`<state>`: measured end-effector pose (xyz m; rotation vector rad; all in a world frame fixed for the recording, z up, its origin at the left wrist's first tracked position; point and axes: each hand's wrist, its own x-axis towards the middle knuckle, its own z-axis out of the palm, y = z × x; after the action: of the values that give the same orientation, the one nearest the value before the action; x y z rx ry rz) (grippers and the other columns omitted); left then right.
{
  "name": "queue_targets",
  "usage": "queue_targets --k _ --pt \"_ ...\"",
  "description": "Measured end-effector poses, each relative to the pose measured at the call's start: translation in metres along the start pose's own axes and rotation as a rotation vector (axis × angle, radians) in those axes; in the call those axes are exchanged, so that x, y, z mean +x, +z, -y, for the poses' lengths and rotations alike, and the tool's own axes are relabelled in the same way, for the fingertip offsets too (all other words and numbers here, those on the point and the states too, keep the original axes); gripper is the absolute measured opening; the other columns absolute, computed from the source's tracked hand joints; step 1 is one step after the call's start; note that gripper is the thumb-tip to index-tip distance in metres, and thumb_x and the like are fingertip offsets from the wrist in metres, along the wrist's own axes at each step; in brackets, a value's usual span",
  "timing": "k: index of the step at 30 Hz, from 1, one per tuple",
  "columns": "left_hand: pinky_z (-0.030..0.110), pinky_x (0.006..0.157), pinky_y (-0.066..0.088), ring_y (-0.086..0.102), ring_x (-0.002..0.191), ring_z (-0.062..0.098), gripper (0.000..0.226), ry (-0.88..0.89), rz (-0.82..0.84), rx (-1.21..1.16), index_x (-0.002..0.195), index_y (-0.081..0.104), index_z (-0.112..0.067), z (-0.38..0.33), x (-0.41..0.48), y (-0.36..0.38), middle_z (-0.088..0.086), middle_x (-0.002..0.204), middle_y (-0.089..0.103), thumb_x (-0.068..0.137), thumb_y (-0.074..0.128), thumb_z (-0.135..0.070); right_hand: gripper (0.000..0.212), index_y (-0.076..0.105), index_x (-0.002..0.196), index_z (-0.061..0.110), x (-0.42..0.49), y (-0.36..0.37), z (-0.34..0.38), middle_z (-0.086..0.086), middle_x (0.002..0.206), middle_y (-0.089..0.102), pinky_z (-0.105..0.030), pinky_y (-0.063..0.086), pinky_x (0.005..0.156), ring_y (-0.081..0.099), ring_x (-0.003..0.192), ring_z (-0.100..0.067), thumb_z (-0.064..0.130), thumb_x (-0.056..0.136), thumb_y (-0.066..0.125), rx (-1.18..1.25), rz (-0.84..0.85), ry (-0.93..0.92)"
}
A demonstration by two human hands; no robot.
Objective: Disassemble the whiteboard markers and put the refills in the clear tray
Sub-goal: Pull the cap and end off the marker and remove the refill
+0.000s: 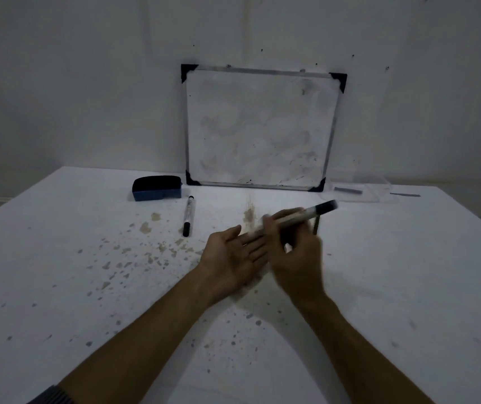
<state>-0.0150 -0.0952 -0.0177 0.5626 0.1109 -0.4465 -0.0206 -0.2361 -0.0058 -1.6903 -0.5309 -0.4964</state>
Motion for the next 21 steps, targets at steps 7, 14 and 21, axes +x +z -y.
queue_targets --k 7,14,21 --pt "0.038 0.123 0.031 0.054 0.135 0.029 0.048 -0.020 0.034 -0.050 0.127 0.070 0.003 -0.003 -0.002 -0.003 0.021 0.139 0.062 0.103 0.045 -0.031 0.043 0.069 0.097 0.011 -0.002 0.011 -0.004 -0.003 0.076 0.073 -0.028 0.059 0.059 0.070 0.064 -0.016 0.052 0.097 0.059 -0.198 0.051 -0.079" --pt "0.043 0.114 0.045 0.064 0.127 0.032 0.051 -0.015 -0.001 0.054 0.136 0.063 0.003 -0.003 -0.003 0.004 0.022 0.128 0.071 0.105 0.039 -0.030 0.031 0.068 0.093 0.021 0.000 0.010 -0.014 0.007 0.076 0.077 -0.026 0.061 0.060 0.073 0.065 -0.008 0.051 0.097 0.063 -0.269 0.085 0.068" --pt "0.049 0.108 0.048 0.067 0.122 0.039 0.047 0.057 -0.036 0.205 0.123 0.070 0.009 -0.012 0.002 -0.005 0.028 0.131 0.068 0.106 0.043 -0.026 0.012 0.063 0.096 0.029 0.013 -0.008 -0.019 0.015 0.084 0.076 -0.009 0.053 0.065 0.073 0.079 0.001 0.040 0.097 0.067 -0.051 -0.113 0.213"
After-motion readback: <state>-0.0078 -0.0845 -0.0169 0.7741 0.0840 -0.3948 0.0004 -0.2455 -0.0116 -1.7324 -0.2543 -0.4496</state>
